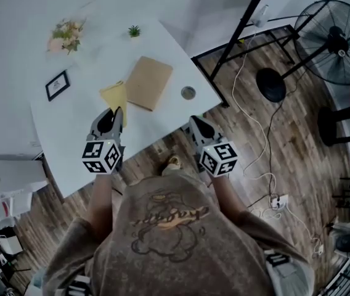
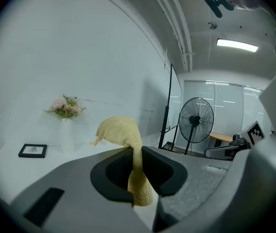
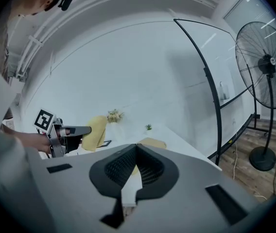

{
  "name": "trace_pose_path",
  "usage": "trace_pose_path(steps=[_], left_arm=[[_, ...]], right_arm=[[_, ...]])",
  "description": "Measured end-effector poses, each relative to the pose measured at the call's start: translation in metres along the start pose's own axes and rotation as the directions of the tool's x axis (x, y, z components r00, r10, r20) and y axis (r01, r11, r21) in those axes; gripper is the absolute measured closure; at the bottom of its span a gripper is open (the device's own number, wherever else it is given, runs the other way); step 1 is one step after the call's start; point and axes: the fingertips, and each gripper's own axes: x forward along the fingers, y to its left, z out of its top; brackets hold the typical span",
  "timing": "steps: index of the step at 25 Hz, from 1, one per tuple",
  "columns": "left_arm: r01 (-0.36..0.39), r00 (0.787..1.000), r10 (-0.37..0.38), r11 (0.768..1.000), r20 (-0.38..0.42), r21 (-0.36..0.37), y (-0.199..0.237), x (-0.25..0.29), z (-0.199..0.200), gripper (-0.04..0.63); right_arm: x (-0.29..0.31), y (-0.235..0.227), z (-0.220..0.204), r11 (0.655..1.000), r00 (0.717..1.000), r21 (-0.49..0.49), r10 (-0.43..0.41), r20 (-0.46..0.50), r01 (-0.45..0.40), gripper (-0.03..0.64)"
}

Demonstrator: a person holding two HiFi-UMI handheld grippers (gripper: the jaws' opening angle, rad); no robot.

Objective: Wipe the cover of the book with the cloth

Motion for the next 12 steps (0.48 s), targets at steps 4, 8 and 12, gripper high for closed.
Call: trace_pose_path(steps=[4,8,12], left_arm=[[-0.029,1.0,0.029,1.0,-0.003,-0.002,0.009,0.025,0.005,0.548],[-0.046,0.999,0.046,0.999,-0.022,0.005,0.024,0.039,0.004,0.548],[-0.067,0.996,0.068,0.998,-0.05,0.017,0.049,0.052,0.001,0.548]], right_arm=[[0.022,-0.019,0.009,1.0,1.0,-0.003,0.025,-0.018,-0.025,0.617],[0.041,-0.026,0.012,0.999,0.999,-0.008,0.042,-0.033,-0.042,0.617],[0.061,-0.028,0.018,0.998,0.998,-0.012,0.055,-0.044,-0.055,0.617]])
